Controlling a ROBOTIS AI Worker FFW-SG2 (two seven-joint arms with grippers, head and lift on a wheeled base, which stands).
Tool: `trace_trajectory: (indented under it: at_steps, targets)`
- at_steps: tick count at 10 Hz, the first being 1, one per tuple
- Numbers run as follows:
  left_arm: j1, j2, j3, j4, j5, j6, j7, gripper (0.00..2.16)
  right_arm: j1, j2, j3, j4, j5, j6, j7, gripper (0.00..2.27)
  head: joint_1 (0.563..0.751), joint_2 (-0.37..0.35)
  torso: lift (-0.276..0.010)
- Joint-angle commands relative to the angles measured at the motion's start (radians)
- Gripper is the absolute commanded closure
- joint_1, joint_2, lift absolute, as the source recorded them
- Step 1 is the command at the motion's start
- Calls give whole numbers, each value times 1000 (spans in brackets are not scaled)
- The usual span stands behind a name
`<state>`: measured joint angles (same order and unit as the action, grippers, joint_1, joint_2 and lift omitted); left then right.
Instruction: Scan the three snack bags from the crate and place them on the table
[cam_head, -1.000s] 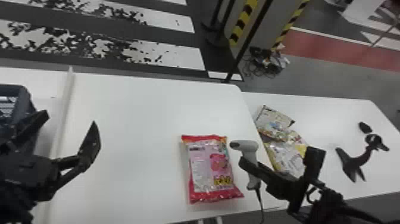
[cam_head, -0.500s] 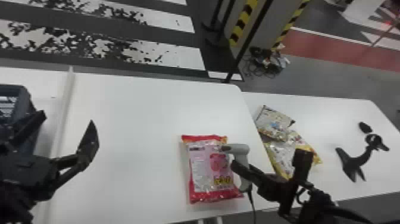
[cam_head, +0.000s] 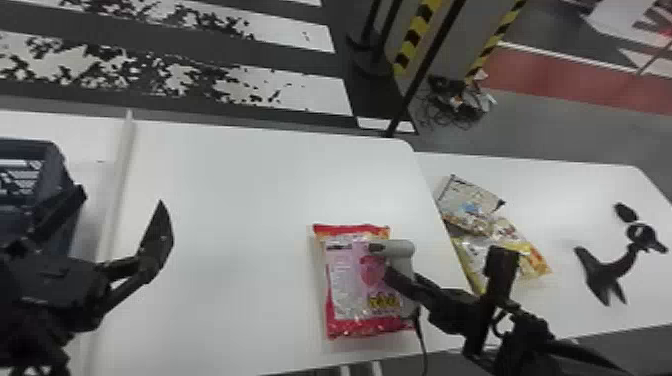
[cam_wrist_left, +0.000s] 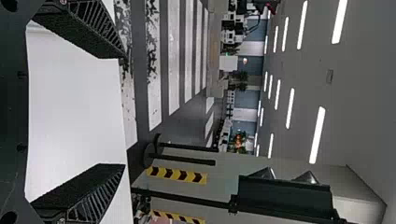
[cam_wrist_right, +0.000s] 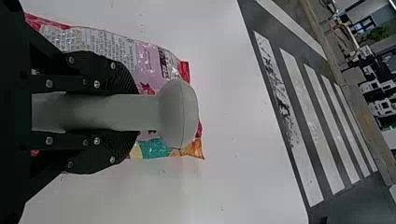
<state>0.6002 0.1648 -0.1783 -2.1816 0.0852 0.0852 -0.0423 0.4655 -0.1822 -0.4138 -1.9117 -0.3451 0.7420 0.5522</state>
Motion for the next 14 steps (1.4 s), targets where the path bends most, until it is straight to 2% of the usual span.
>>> trace_trajectory:
  at_steps: [1,6,9,14]
  targets:
    - [-7,-1,-1,5,-1,0,1,33,-15,-2,17,22,17,0,0,2250,695,-312,-62]
    - [-16,2,-3,14,-1,0,-1,33,-30,-10,13,26,17,6,-1,2250,695,-304,-62]
    - [-16,4,-3,10,-1,0,-1,33,-61,-13,-56,33,0,-12,15,2250,695,-323,-62]
    - [-17,2,-4,10,-5,9,-4,33,-225,-88,-88,319,31,-92,38,2250,695,-350,-62]
